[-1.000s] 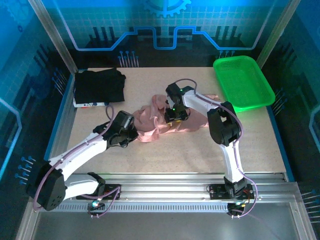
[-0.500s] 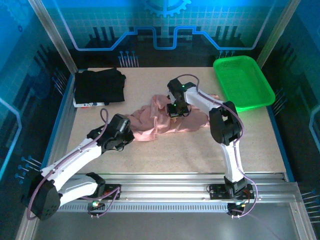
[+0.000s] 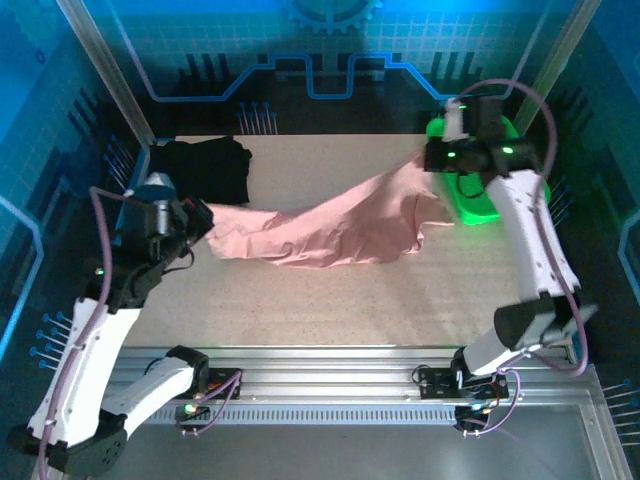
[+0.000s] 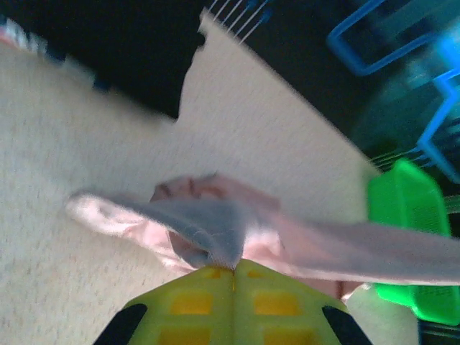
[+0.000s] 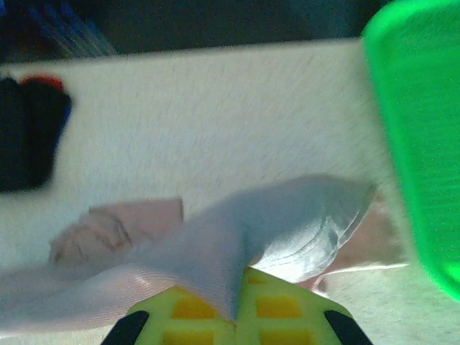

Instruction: Fold and stack the t-shirts

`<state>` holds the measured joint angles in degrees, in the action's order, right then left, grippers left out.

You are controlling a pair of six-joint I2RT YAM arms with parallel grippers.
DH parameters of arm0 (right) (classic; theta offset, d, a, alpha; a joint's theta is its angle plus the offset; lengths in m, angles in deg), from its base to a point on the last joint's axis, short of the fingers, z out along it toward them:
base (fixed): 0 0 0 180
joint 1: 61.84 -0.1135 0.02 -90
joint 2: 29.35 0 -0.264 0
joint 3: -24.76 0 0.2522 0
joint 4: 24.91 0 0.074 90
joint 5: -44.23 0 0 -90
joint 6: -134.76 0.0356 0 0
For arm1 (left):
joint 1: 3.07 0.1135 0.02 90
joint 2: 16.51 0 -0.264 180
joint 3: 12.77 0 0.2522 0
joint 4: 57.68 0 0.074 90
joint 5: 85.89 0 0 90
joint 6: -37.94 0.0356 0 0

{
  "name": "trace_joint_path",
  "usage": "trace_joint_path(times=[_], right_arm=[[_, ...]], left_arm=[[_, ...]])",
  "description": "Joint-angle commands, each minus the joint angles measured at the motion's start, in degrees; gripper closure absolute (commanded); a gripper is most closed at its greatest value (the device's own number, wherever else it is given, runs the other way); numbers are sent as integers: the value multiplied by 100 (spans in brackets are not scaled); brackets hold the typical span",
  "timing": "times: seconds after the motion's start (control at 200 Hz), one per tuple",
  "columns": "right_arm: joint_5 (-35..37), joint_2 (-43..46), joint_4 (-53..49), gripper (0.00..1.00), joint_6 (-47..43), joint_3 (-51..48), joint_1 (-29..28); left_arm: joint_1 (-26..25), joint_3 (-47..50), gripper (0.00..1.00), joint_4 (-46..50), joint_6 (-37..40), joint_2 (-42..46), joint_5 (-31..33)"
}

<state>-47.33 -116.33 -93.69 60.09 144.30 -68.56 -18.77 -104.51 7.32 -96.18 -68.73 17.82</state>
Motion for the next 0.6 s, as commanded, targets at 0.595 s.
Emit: trace_joint_path(times=[0.595], right_arm=[[-1496,1006,-838,100,1135,3811,1079]], left_arm=[[50,-5573,100,-268,2384,-1737,-250]])
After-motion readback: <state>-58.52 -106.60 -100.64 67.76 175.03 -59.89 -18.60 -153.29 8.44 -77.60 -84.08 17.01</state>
